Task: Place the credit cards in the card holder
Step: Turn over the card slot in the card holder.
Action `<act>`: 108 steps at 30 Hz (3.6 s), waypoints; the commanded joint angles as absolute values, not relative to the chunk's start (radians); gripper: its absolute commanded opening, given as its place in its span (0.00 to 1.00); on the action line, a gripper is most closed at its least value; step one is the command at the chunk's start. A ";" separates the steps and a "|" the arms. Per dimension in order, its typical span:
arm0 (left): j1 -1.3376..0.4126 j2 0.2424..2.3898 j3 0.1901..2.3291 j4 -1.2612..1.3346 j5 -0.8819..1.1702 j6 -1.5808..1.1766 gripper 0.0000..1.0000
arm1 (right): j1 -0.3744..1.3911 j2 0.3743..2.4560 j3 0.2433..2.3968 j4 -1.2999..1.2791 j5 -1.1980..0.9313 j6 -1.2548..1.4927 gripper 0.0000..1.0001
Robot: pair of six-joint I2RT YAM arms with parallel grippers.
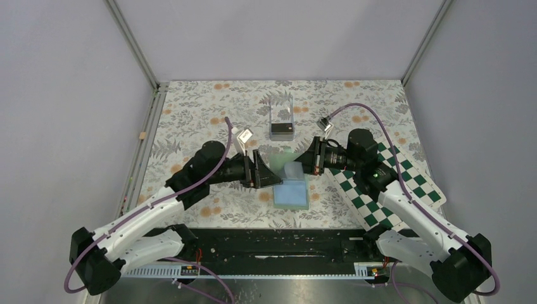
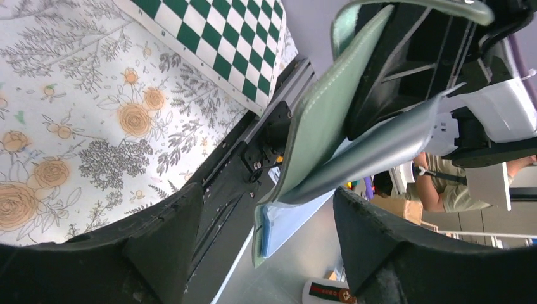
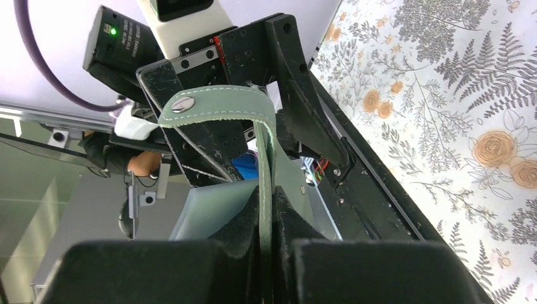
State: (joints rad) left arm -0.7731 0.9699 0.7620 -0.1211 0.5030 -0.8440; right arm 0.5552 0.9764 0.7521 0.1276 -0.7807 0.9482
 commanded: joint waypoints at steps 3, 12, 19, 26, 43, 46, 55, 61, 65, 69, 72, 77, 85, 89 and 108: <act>-0.735 0.882 0.711 -0.045 0.431 -0.881 0.76 | 0.552 1.001 0.736 0.309 -0.837 1.117 0.00; -0.715 0.828 0.689 -0.004 0.378 -0.900 0.79 | 0.552 1.020 0.707 0.360 -0.848 1.217 0.00; -0.713 0.779 0.702 -0.083 0.264 -0.883 0.82 | 0.552 1.020 0.712 0.328 -0.838 1.219 0.00; -0.712 0.803 0.658 0.046 0.326 -0.923 0.78 | 0.551 1.019 0.709 0.334 -0.838 1.232 0.00; -0.715 0.909 0.596 0.386 0.590 -1.018 0.15 | 0.551 1.040 0.720 0.384 -0.838 1.264 0.00; -0.714 0.913 0.595 0.385 0.582 -1.022 0.00 | 0.552 1.028 0.724 0.356 -0.841 1.220 0.00; -0.712 0.849 0.614 0.238 0.478 -0.984 0.00 | 0.483 0.900 0.749 0.013 -0.763 0.927 0.63; -0.712 0.820 0.636 0.153 0.447 -0.973 0.00 | 0.426 0.785 0.737 -0.194 -0.766 0.770 0.84; -0.712 0.838 0.647 0.189 0.489 -0.996 0.00 | 0.426 0.747 0.703 -0.145 -0.819 0.772 0.88; -0.712 0.871 0.658 0.258 0.548 -1.029 0.00 | 0.427 0.757 0.663 -0.016 -0.858 0.840 0.88; -0.713 0.901 0.677 0.294 0.596 -1.050 0.00 | 0.428 0.808 0.663 0.063 -0.889 0.887 0.84; -0.713 0.907 0.684 0.292 0.618 -1.057 0.00 | 0.462 0.886 0.691 0.167 -0.908 0.942 0.71; -0.713 0.897 0.684 0.233 0.604 -1.038 0.10 | 0.525 0.976 0.732 0.235 -0.937 0.979 0.00; -0.713 0.857 0.722 0.024 0.517 -0.942 0.45 | 0.525 0.948 0.732 0.179 -0.901 0.944 0.00; -0.713 0.769 0.705 -0.268 0.459 -0.804 0.47 | 0.525 0.908 0.751 0.113 -0.852 0.906 0.00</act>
State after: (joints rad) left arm -0.7124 0.7723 0.6933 -0.2535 0.4629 -0.8410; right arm 0.5171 0.9154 0.7002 0.0910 -0.8562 0.9134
